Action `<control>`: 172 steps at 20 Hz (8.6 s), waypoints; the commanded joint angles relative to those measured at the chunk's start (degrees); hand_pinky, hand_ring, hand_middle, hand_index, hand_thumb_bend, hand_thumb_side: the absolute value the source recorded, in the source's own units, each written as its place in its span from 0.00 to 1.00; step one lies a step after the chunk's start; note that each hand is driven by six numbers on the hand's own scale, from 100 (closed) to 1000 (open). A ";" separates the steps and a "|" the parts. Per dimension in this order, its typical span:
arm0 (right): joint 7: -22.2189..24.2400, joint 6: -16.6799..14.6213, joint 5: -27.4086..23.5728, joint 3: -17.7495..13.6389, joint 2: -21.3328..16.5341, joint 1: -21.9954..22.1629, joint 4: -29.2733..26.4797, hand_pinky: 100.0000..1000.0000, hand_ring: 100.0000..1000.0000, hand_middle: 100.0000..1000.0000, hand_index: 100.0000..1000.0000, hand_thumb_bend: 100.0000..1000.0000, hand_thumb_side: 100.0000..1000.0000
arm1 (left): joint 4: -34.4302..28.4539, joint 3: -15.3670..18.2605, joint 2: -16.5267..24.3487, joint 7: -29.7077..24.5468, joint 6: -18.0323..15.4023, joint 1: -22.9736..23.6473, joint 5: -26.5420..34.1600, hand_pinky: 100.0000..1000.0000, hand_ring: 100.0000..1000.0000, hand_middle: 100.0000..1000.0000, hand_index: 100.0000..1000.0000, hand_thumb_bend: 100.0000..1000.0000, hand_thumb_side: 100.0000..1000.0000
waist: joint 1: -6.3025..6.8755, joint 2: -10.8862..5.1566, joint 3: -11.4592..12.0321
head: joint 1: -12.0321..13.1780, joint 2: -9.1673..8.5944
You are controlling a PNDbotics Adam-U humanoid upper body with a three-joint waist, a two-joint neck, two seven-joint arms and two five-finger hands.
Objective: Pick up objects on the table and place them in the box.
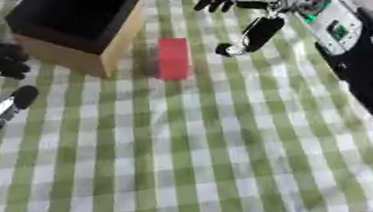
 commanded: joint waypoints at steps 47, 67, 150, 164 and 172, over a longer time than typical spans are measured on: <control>4.11 0.56 14.77 -6.33 9.42 -7.33 18.85 0.81 0.88 0.90 0.96 0.22 0.33 | -0.66 -1.47 -0.36 -1.85 -0.37 -1.67 0.50 0.64 0.64 0.62 0.77 0.53 0.42 | -0.80 -1.19 5.25 | -2.81 0.13; 0.62 -0.78 18.32 -6.14 10.23 -6.17 18.68 0.75 0.74 0.57 0.82 0.32 0.11 | -0.81 -1.34 -0.50 -1.73 -0.33 -1.51 0.55 0.64 0.64 0.62 0.77 0.53 0.42 | -0.90 -1.07 5.42 | -2.55 0.07; -19.95 2.44 6.16 -6.71 -0.99 -7.63 -7.53 0.77 0.74 0.74 0.89 0.27 0.00 | -1.01 -4.23 -3.23 -5.93 -0.96 -3.97 1.39 0.65 0.62 0.59 0.76 0.52 0.43 | -3.44 0.81 8.30 | -8.52 -3.77; -22.48 7.05 -6.92 -9.64 -2.23 1.94 -24.12 0.76 0.72 0.70 0.87 0.18 0.00 | -0.53 -1.18 -2.58 -1.70 -0.05 -2.59 0.39 0.65 0.63 0.60 0.76 0.52 0.42 | -0.18 0.73 -0.90 | -2.00 -1.13; -26.09 10.72 -14.56 -11.77 -1.12 14.33 -36.52 0.76 0.71 0.69 0.86 0.09 0.00 | -0.39 0.48 -2.10 1.90 0.42 -1.67 0.14 0.64 0.63 0.60 0.76 0.52 0.41 | 0.60 0.36 -3.00 | 0.83 -0.79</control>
